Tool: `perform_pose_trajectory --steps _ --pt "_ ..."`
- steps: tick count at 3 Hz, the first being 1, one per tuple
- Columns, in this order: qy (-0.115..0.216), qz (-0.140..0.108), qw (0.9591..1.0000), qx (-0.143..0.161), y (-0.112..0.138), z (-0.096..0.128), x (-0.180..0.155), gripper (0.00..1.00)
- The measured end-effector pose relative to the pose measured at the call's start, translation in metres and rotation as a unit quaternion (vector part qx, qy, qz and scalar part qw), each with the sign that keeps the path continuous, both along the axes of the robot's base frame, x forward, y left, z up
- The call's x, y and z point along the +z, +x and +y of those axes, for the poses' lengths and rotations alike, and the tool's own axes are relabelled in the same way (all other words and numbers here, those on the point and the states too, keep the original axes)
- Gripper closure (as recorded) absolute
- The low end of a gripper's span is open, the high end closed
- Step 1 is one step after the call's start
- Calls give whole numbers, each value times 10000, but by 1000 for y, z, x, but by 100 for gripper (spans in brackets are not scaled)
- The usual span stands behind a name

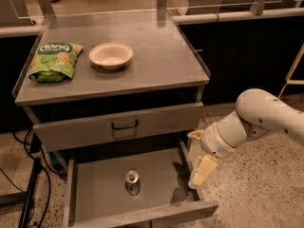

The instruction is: Pick redbull can from middle drawer and place on counter

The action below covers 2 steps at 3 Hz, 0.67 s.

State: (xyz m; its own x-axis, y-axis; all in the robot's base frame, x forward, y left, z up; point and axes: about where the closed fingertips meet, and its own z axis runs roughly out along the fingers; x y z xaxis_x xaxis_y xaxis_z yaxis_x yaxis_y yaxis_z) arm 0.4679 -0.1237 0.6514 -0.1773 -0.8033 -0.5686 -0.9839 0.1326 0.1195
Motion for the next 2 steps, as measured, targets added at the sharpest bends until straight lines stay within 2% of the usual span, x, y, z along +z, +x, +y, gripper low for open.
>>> perform_pose_trajectory --steps 1,2 --pt "252 82 9996 -110 6 11 -26 0" --pt "511 165 9986 -11 29 40 -61 0"
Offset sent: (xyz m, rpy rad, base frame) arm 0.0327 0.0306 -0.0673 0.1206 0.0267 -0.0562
